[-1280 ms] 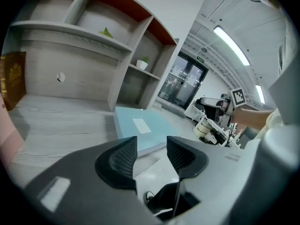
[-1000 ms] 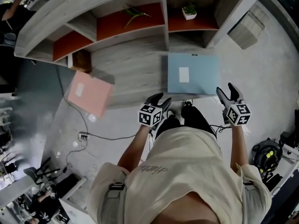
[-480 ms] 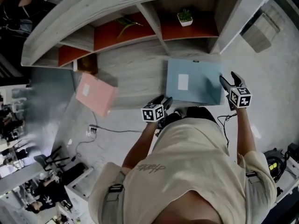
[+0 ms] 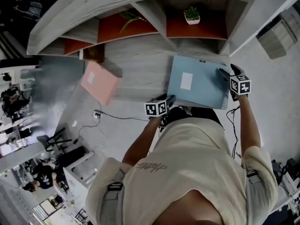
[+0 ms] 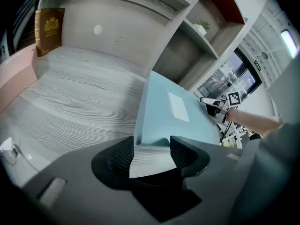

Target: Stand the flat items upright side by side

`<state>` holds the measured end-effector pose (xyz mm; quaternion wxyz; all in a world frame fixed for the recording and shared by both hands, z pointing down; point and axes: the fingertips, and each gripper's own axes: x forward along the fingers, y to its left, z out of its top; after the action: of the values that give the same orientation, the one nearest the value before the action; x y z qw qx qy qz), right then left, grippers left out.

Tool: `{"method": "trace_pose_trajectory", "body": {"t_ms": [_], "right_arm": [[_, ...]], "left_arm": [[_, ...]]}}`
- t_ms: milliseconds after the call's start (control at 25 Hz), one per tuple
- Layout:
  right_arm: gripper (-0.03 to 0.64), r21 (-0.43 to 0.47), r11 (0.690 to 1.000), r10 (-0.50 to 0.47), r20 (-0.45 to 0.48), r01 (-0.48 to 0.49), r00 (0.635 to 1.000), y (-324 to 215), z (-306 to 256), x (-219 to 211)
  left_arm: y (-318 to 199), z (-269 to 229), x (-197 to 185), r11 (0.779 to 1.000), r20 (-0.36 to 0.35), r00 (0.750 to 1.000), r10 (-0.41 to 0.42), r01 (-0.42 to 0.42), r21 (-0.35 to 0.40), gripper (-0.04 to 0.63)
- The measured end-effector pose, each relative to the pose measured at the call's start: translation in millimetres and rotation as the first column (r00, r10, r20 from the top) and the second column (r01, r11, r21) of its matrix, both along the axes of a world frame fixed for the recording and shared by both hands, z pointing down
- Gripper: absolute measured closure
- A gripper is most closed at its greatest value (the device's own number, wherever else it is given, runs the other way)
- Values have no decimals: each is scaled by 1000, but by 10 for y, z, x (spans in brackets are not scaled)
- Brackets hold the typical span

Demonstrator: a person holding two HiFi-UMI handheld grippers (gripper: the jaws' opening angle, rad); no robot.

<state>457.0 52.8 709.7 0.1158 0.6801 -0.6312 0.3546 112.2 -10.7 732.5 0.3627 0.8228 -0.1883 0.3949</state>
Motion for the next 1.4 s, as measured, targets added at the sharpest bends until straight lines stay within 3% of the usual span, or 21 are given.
{"method": "trace_pose_trajectory", "body": {"t_ms": [240,440,680,1400], "right_arm": [[285,-3,999,-45,19,45,999,-96,59,-61],[285,0,1000,-3,11,3,1000,-29,61,-78],[287,-11,999,47,18,-47,999,211,69,-159],[291,-88,974,213,57,-208,975,993,156,-1037]], "left_arm": [[16,6,46,1000,-6,1000,-14,14,-8,331],[-58,-5,64,998,-11,998,-63,63,21,321],[-308,-17,149,997,-30,998,-60,62,56,311],[-1252,-66,806,975,-79,991,107,-89,205,301]]}}
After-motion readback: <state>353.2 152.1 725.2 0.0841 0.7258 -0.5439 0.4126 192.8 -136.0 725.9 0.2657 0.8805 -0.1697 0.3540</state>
